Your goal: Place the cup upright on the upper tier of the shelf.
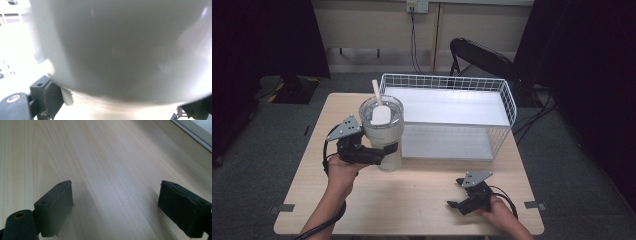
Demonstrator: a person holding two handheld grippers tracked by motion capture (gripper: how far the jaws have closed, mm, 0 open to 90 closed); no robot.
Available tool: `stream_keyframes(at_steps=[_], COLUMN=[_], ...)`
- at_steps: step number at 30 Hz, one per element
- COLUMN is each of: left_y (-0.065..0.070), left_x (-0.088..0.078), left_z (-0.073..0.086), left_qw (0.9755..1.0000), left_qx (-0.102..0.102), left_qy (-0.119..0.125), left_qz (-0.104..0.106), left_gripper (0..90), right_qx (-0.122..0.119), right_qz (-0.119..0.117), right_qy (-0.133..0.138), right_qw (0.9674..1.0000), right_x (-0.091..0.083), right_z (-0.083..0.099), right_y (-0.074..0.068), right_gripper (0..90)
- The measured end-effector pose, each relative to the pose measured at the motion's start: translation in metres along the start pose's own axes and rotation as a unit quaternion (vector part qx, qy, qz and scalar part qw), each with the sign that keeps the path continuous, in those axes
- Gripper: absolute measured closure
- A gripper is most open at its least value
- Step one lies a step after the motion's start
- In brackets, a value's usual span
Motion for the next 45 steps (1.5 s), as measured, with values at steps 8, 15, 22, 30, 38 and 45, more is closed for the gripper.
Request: stream_keyframes(at_steps=[8, 15, 22, 30, 38, 45], left_y=[0.002, 0.006, 0.008, 0.012, 0.013, 0.013], left_x=[0.007, 0.012, 0.017, 0.021, 0.025, 0.027], left_z=[-0.016, -0.027, -0.037, -0.047, -0.055, -0.06], left_qw=[1.0, 0.9998, 0.9998, 0.9995, 0.9993, 0.9993], left_qx=[0.006, 0.014, 0.013, 0.021, 0.019, 0.017], left_qy=[0.001, -0.001, -0.008, -0.01, -0.014, -0.012], left_qz=[0.003, 0.012, 0.016, 0.023, 0.028, 0.031], left_gripper=[9.1, 9.1, 9.2, 9.2, 9.2, 9.2], right_qx=[0.0, 0.0, -0.001, -0.001, -0.001, 0.0], right_qz=[0.0, 0.0, 0.0, 0.0, 0.0, 0.0], right_qy=[0.0, 0.001, 0.002, 0.002, 0.002, 0.002], right_qw=[1.0, 1.0, 1.0, 1.0, 1.0, 1.0], right_x=[0.0, 0.0, 0.0, 0.0, 0.0, 0.0], right_z=[0.0, 0.0, 0.0, 0.0, 0.0, 0.0], right_y=[0.0, 0.0, 0.0, 0.0, 0.0, 0.0], right_gripper=[12.0, 11.9, 12.0, 12.0, 11.9, 11.9])
Point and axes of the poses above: each handheld gripper's, and its own axes: x roughly forward along the jaws, z roughly out of its underside, y roughly to its right, the point moved 7 cm from there along x, roughly forward along the jaws
